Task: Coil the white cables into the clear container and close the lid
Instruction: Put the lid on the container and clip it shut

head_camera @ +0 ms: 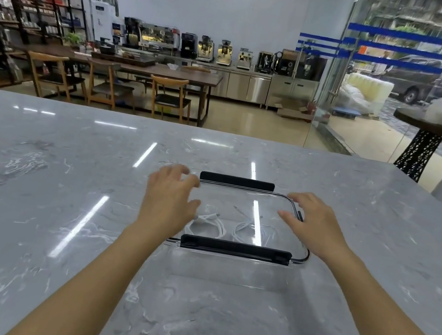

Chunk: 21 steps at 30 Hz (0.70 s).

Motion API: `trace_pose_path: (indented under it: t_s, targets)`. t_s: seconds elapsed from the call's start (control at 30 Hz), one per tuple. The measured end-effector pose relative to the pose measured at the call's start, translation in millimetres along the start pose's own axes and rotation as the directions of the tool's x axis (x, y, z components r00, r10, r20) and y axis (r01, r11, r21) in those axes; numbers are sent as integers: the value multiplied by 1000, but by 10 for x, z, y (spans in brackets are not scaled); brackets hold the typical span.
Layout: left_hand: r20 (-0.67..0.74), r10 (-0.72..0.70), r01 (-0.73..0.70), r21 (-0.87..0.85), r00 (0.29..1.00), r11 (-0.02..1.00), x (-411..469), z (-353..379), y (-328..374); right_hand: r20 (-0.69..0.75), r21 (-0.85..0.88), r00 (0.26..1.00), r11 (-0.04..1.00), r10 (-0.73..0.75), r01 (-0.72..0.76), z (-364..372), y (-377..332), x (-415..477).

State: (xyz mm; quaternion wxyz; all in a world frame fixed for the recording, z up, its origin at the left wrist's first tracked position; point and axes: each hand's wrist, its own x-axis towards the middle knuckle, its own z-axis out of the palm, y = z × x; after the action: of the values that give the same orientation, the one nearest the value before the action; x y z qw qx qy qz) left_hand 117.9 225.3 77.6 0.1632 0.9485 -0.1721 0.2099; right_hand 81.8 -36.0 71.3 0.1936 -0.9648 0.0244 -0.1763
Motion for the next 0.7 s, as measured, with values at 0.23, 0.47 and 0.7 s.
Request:
trace_pose_path:
  t_s: [0.23,0.47,0.7]
  targets:
    - [559,218,-33,-322,800,946,-65,23,122,355,-59,921,979,-162,195,268,-238,352]
    - [572,284,-283,-93,769,955,-146,108,119,385,-150,914,968,-131,202,419,-252,555]
    - [518,347,-391,-27,782,920,-187,128,108,419,-162,905,976,-68,148,489,-287,746]
